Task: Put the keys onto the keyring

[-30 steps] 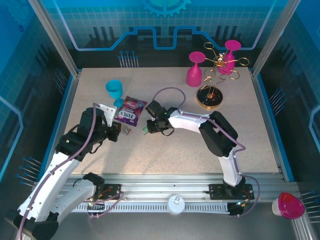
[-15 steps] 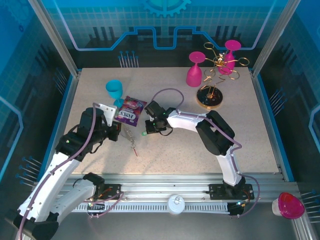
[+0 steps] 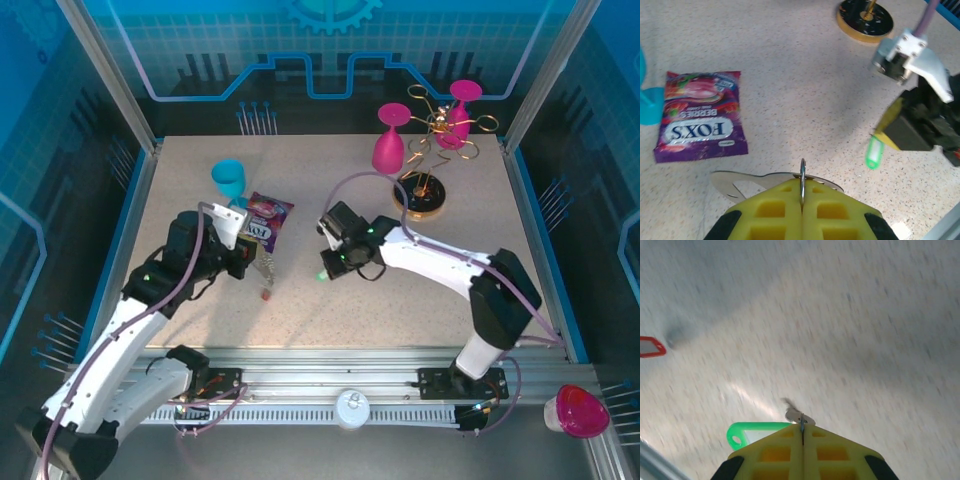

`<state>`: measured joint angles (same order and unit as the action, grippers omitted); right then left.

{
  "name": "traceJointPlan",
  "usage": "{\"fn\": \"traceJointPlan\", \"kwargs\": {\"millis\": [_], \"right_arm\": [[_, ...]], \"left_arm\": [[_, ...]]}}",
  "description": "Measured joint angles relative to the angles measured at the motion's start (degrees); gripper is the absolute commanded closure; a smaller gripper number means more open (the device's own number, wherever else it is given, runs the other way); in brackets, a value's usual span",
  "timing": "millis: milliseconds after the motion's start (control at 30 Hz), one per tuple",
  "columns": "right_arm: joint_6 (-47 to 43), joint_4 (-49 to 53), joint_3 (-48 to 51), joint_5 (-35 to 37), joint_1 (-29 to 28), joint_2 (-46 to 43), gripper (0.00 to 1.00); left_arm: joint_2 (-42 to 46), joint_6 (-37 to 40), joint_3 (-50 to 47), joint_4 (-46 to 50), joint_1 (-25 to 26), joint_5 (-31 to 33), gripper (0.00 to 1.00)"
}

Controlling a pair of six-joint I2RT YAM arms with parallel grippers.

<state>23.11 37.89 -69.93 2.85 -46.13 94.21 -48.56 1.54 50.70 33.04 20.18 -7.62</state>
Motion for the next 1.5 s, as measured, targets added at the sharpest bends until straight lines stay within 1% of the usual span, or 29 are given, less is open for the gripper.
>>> {"fn": "traceJointPlan", "kwargs": {"millis": [67,200,400,467,633,700,733,933,1367,1500], "right_arm": [[-1.09,4.31,2.64,0.76,-0.5,-1.57,1.0],[-1.99,9.7,6.75,3.13,-0.66,-0.96,1.0],[-2.71,7.76,6.91,4.63,0.48,3.02,0.99],[-2.91,6.4,6.91,4.48,1.03,4.61,0.95],[-3.58,3.1,6.91,2.84,2.56,6.54,0.73],[-3.58,1.92,6.91,2.16,3.08,6.47,0.68],[-3.48,1.27,6.97,1.79,3.32,6.4,0.68],[-3.23,-0.04,8.7,1.2,4.37,3.98,0.68],[-2.99,0.13,9.35,0.5,4.68,3.74,0.81],[-3.02,0.13,9.35,0.0,4.68,3.96,0.83]], "left_arm": [[-2.05,0.52,-0.17,-1.99,0.0,-1.86,1.0],[-5.57,1.09,-0.39,-5.51,0.0,-4.72,1.0],[-8.15,2.51,-0.85,-10.08,0.0,-7.19,1.0],[-8.48,3.13,-1.38,-11.39,0.0,-7.37,1.0],[-8.5,3.48,-3.39,-14.49,0.0,-7.45,1.0],[-8.37,3.54,-4.39,-15.74,0.0,-7.45,1.0],[-8.22,3.56,-4.96,-16.35,0.0,-7.43,1.0],[-6.64,4.42,-7.91,-20.04,0.0,-7.45,1.0],[-5.66,5.07,-9.25,-22.62,0.0,-7.5,1.0],[-5.49,5.07,-9.35,-22.82,0.0,-7.5,1.0]]}}
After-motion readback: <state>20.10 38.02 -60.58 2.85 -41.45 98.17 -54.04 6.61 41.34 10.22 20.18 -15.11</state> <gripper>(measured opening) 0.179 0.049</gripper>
